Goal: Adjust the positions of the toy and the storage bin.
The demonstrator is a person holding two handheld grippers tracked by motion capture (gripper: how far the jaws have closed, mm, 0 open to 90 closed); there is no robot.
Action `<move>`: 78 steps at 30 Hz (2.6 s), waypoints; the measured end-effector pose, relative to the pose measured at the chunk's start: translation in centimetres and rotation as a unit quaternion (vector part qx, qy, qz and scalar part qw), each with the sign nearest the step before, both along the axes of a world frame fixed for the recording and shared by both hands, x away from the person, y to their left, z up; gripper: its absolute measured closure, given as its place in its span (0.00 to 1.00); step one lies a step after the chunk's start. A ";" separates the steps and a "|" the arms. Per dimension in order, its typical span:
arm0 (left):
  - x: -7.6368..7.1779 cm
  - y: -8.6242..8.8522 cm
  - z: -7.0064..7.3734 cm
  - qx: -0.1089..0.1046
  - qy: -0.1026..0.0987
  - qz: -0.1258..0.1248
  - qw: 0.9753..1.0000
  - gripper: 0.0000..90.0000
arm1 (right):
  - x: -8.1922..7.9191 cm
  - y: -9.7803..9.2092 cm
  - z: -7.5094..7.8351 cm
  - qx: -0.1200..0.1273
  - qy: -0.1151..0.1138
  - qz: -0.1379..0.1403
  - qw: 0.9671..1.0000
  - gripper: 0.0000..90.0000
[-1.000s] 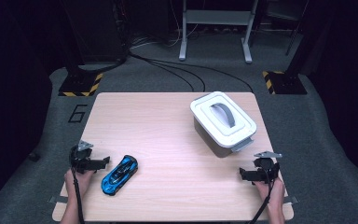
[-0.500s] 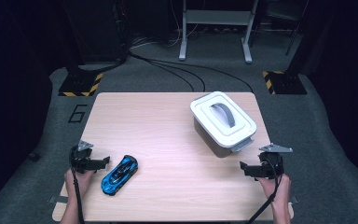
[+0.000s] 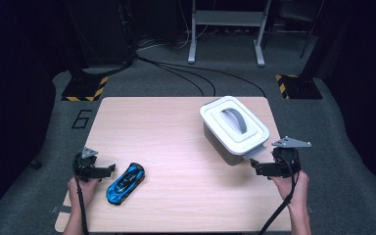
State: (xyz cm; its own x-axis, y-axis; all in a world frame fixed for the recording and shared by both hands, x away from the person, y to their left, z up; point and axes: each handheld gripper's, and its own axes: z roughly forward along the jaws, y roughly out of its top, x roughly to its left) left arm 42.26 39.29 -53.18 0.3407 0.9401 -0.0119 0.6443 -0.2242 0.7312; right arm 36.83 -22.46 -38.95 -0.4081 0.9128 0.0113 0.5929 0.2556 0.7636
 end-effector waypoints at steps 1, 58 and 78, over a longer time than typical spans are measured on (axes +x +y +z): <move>0.0 0.0 0.0 0.000 0.002 -0.001 1.000 0.02 | 0.2 0.1 0.4 -0.001 -0.003 0.003 1.000 0.02; -0.1 0.0 0.1 0.003 0.003 -0.006 1.000 0.04 | 13.4 7.0 1.5 -0.017 0.004 -0.014 1.000 0.75; -0.1 0.0 0.1 0.002 0.003 -0.006 1.000 0.04 | 11.7 12.3 1.5 0.003 0.018 0.012 1.000 0.75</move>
State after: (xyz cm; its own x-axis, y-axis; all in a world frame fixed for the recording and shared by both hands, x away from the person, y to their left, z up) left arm 42.16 39.33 -53.07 0.3513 0.9362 -0.0091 0.6454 -0.2351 0.7268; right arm 48.58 -10.18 -37.41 -0.4287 0.9029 0.0316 0.6133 0.2652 0.7440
